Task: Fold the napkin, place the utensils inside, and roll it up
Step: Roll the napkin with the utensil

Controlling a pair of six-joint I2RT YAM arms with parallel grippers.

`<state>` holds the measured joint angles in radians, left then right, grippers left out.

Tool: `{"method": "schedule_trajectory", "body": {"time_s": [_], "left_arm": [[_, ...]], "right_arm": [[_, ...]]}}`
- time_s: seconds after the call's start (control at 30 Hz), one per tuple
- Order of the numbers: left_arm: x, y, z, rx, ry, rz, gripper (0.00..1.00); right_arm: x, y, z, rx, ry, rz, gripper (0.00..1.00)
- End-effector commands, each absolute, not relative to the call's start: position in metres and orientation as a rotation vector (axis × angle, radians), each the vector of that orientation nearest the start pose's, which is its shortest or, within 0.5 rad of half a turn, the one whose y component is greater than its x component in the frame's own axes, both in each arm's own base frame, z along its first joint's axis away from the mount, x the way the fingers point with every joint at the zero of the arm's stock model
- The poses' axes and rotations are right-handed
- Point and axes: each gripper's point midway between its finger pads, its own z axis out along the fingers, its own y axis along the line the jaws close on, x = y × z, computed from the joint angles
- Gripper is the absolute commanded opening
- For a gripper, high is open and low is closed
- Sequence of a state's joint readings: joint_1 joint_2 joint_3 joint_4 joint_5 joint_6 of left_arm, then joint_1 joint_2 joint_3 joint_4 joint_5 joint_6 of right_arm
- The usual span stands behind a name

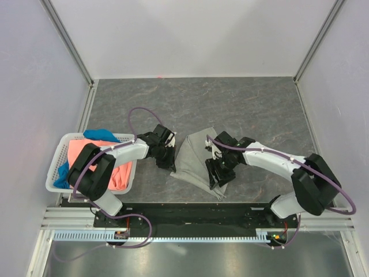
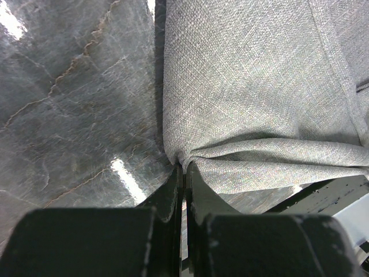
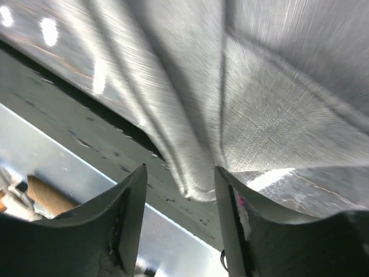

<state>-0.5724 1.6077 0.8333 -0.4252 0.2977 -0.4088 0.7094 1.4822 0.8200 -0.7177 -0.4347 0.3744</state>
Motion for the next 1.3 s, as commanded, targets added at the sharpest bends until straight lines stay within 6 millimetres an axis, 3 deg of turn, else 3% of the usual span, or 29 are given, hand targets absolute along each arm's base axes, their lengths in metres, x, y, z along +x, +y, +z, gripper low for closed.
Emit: {"method": "schedule_trajectory", "body": {"time_s": [0.0, 0.13, 0.3, 0.4, 0.63, 0.87, 0.97, 1.27], "left_arm": [[0.217, -0.199, 0.0, 0.361, 2.89, -0.506, 0.02], [0.217, -0.2, 0.001, 0.361, 2.889, -0.507, 0.02], [0.217, -0.2, -0.001, 0.364, 2.893, -0.508, 0.02], [0.217, -0.2, -0.001, 0.363, 2.896, -0.512, 0.02], [0.216, -0.199, -0.003, 0.364, 2.903, -0.506, 0.02], [0.215, -0.199, -0.005, 0.369, 2.912, -0.505, 0.02], [0.214, -0.199, -0.006, 0.369, 2.914, -0.507, 0.02], [0.213, -0.2, -0.007, 0.373, 2.918, -0.514, 0.02]], "right_arm": [[0.149, 0.227, 0.093, -0.578, 2.893, 0.706, 0.6], [0.131, 0.241, 0.106, -0.693, 2.873, 0.763, 0.6], [0.092, 0.251, 0.078, -0.864, 2.975, 0.754, 0.59], [0.081, 0.253, 0.065, -0.882, 3.017, 0.792, 0.59], [0.086, 0.237, 0.043, -0.863, 3.078, 0.67, 0.59], [0.103, 0.228, 0.047, -0.808, 3.063, 0.661, 0.58], [0.101, 0.215, 0.032, -0.785, 3.111, 0.622, 0.58], [0.105, 0.204, 0.008, -0.739, 3.158, 0.582, 0.58]]}}
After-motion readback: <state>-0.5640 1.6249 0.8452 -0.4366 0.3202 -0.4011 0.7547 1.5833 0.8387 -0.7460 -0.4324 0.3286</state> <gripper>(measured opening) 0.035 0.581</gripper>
